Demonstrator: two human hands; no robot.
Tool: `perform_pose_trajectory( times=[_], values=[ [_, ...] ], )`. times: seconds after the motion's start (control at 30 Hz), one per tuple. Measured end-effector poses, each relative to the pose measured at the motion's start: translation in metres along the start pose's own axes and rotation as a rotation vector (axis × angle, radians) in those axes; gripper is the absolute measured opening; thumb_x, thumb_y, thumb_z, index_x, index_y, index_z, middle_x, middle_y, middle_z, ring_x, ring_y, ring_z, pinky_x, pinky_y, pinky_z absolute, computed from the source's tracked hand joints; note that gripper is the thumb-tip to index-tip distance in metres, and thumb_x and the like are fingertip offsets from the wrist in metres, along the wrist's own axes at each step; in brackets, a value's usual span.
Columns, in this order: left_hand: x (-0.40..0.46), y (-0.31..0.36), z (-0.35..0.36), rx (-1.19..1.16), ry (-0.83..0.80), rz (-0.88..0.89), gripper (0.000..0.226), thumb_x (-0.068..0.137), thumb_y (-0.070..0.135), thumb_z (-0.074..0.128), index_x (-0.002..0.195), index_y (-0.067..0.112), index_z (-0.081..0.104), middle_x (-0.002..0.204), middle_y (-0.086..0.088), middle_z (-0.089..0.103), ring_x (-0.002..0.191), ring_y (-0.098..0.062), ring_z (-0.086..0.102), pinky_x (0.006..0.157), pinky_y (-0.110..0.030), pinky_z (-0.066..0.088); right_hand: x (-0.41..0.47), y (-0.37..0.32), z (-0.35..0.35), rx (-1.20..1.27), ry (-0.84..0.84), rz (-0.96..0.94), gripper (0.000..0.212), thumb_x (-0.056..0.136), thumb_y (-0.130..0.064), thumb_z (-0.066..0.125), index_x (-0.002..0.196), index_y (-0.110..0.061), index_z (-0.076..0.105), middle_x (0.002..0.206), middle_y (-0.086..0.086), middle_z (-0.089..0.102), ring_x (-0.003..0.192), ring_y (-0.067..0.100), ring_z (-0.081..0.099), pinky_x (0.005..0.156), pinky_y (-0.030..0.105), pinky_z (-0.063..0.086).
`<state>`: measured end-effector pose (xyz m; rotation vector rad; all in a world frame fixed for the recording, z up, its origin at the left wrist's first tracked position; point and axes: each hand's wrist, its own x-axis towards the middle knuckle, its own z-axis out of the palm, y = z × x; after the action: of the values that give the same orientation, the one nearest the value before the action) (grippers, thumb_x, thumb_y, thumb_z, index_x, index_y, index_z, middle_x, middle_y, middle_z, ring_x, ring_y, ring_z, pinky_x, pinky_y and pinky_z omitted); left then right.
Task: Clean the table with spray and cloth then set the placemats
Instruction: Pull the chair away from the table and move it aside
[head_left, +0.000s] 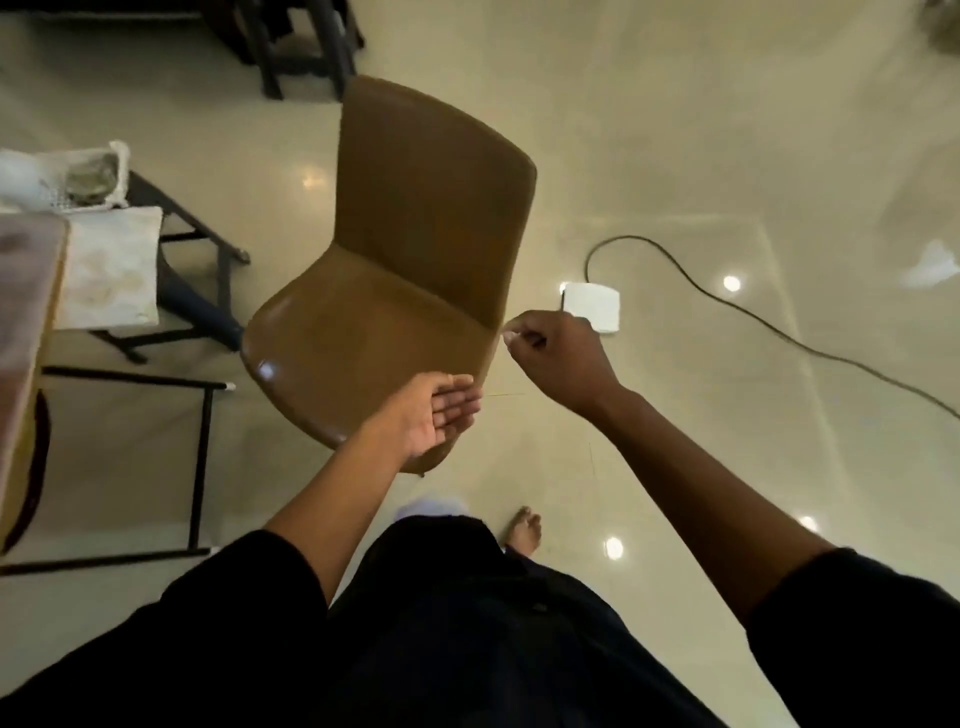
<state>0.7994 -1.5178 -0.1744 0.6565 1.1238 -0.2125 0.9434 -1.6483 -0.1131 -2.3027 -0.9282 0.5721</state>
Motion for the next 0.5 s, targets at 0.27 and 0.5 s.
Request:
perform_pose_trajectory(
  times=[0.27, 0.5],
  values=[
    [0.047, 0.042, 0.048, -0.296, 0.061, 0.000, 0.028, 0.110, 0.016, 0.042, 0.112, 0.005, 0.068, 0.108, -0.012, 0.074, 0.095, -0.024, 0.069, 0.081, -0.035, 0.058, 0.128, -0.009, -0.002, -0.288, -0.233, -0.233, 0.027, 0.100, -0.027, 0.055, 0.114, -0.021, 0.077, 0.113, -0.003, 0.077, 0.100, 0.020, 0.072, 0.085, 0.039, 0.060],
    [0.113, 0.087, 0.070, -0.276, 0.027, -0.070, 0.046, 0.112, 0.033, 0.049, 0.150, 0.008, 0.054, 0.155, -0.015, 0.052, 0.128, -0.034, 0.056, 0.099, -0.044, 0.051, 0.224, -0.012, 0.009, -0.757, -0.526, -0.479, 0.031, 0.102, -0.027, 0.054, 0.127, -0.020, 0.071, 0.126, 0.004, 0.070, 0.119, 0.026, 0.061, 0.096, 0.043, 0.055]
  ],
)
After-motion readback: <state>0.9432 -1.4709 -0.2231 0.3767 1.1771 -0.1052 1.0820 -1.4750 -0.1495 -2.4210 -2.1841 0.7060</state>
